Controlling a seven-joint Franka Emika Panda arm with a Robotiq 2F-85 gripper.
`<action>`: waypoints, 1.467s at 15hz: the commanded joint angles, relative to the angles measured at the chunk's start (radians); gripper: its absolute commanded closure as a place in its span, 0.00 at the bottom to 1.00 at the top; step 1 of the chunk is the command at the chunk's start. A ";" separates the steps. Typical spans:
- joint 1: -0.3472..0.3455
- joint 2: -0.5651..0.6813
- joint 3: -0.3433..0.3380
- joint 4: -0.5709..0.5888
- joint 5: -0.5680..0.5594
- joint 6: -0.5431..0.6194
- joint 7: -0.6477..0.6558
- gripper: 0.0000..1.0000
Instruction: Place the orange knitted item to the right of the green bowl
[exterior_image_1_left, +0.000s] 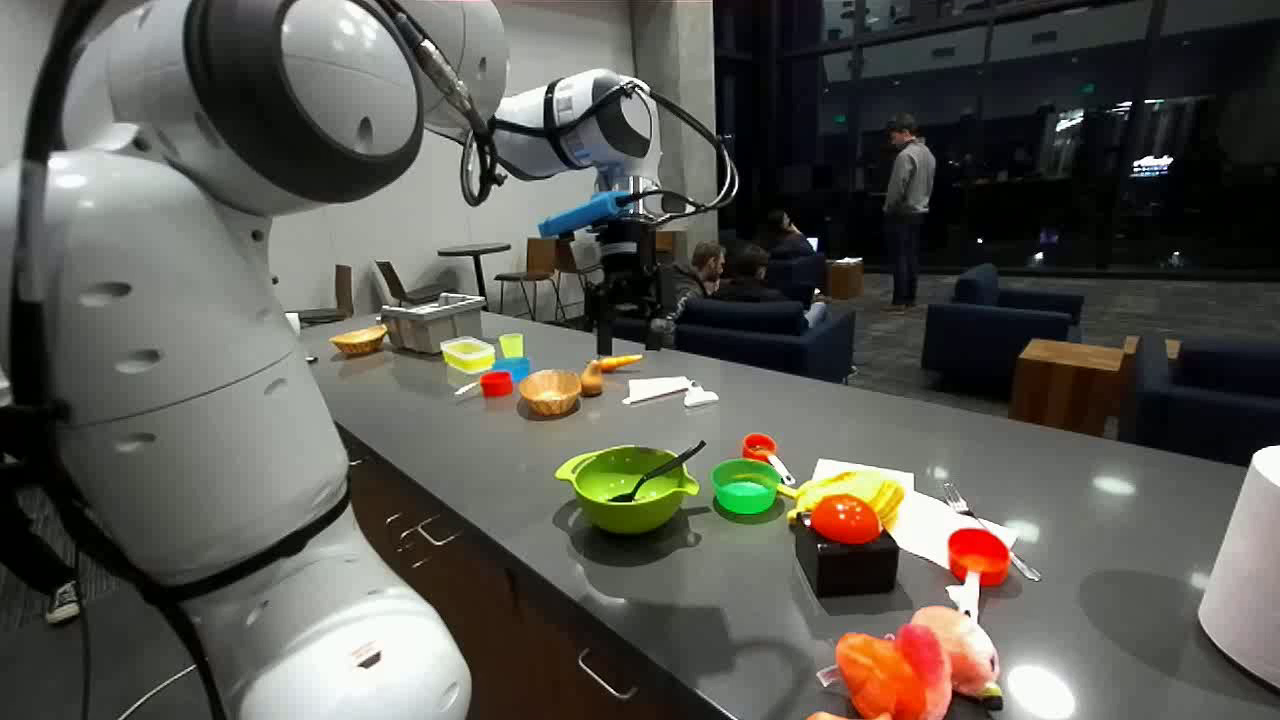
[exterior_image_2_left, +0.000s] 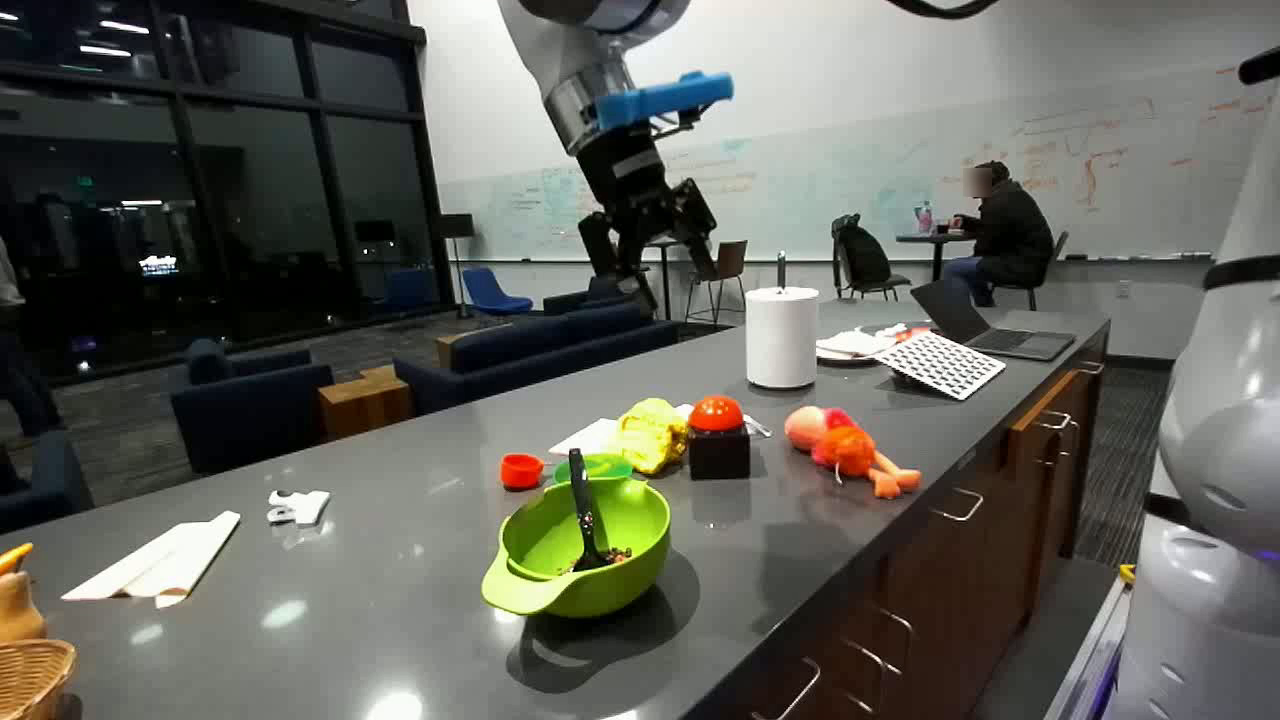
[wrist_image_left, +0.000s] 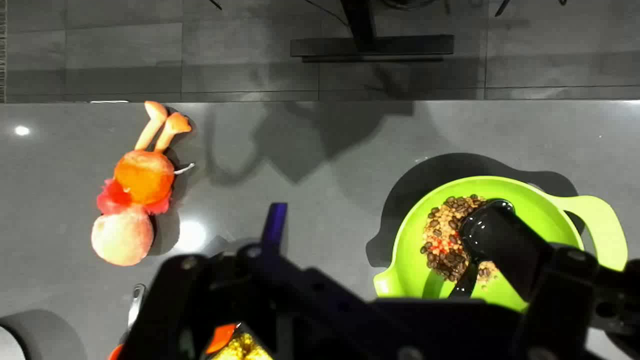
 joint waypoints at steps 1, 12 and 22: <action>0.033 0.003 -0.030 0.004 -0.003 -0.003 0.004 0.00; 0.027 0.000 -0.038 -0.007 0.016 0.031 0.020 0.00; -0.016 0.032 -0.155 -0.170 0.111 0.534 0.155 0.00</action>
